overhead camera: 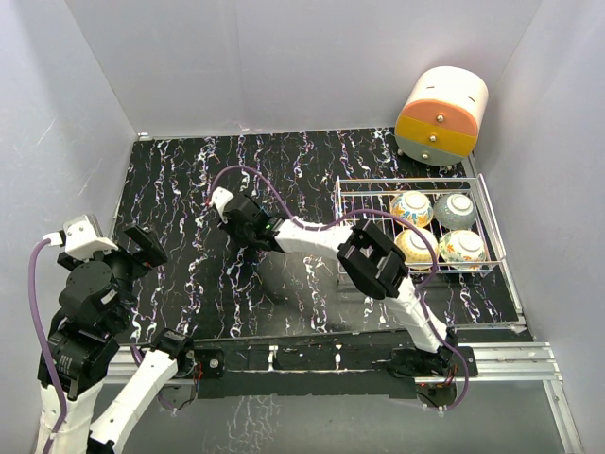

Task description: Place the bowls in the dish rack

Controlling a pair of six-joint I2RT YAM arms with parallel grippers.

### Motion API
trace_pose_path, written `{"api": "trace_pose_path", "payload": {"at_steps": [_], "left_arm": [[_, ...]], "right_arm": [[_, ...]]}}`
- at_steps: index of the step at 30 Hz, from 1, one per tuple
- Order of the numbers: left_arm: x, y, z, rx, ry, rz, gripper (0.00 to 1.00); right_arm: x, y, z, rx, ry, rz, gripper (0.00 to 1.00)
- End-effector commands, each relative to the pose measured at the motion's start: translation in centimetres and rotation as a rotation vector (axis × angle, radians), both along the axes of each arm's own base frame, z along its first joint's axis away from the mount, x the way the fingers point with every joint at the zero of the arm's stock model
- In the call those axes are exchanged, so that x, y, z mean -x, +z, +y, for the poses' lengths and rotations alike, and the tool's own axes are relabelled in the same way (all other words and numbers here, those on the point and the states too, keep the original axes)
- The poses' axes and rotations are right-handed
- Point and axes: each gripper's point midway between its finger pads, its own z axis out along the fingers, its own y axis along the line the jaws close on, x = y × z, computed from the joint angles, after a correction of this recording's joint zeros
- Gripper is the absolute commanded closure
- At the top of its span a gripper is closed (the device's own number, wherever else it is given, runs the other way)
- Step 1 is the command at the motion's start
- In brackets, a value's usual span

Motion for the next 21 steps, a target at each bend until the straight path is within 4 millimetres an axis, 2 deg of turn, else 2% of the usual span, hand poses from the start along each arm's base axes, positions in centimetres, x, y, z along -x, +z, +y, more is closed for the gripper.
{"api": "trace_pose_path", "payload": {"at_steps": [1, 6, 10, 15, 19, 21], "left_arm": [[0.2, -0.2, 0.4, -0.016, 0.011, 0.003, 0.03], [0.2, 0.0, 0.4, -0.017, 0.012, -0.001, 0.03], [0.2, 0.2, 0.4, -0.018, 0.013, -0.006, 0.03], [0.2, 0.3, 0.4, -0.017, 0.010, -0.009, 0.03], [-0.1, 0.4, 0.1, -0.015, 0.002, -0.008, 0.03], [-0.2, 0.4, -0.1, -0.010, -0.006, -0.012, 0.03]], "right_arm": [[0.6, 3.4, 0.9, -0.121, 0.018, -0.016, 0.89], [3.0, 6.6, 1.7, -0.247, 0.111, 0.058, 0.92], [4.8, 10.9, 1.2, -0.426, 0.161, 0.137, 0.92], [6.5, 16.6, -1.5, -0.651, 0.249, 0.239, 0.92], [7.5, 21.0, -4.7, -0.808, 0.296, 0.278, 0.92], [8.2, 23.9, -6.6, -0.867, 0.324, 0.266, 0.92]]}}
